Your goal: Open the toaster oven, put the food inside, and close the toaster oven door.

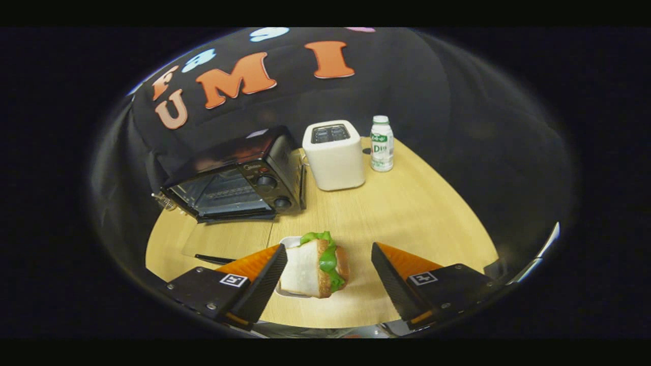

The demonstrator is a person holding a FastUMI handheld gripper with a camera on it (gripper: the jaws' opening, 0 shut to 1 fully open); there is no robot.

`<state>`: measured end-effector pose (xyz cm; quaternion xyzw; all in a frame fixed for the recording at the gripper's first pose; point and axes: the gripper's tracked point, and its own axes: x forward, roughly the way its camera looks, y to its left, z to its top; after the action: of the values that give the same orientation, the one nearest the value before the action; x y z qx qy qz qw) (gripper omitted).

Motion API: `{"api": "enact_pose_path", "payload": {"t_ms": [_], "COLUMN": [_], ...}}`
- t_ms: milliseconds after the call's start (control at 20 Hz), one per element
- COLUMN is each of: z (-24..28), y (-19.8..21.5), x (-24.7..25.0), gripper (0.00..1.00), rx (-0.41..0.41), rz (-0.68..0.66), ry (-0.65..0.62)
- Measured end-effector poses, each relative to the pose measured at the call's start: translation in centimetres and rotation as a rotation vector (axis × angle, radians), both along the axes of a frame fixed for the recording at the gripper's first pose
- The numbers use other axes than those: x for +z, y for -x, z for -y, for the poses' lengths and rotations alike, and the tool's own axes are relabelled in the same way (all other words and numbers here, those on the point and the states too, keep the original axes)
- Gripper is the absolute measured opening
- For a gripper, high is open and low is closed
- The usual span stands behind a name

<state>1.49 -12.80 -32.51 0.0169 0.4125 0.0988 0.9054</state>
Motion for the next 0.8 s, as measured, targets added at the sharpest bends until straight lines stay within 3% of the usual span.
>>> {"api": "enact_pose_path", "payload": {"t_ms": [450,550,650,700,800], "z": [0.4,-0.3,-0.8,-0.8,-1.4], "y": [0.4,0.4,0.6,0.8,0.9], "x": [-4.8,-4.9,-5.0,-4.8,-4.6], "gripper": [0.97,0.87,0.72,0.58,0.47], "rx": [-0.014,-0.015,-0.015,-0.016,0.005], "rz": [-0.251,-0.26,-0.273,-0.286,-0.286], "ry": [-0.05,-0.079,-0.1,-0.101,-0.107]}}
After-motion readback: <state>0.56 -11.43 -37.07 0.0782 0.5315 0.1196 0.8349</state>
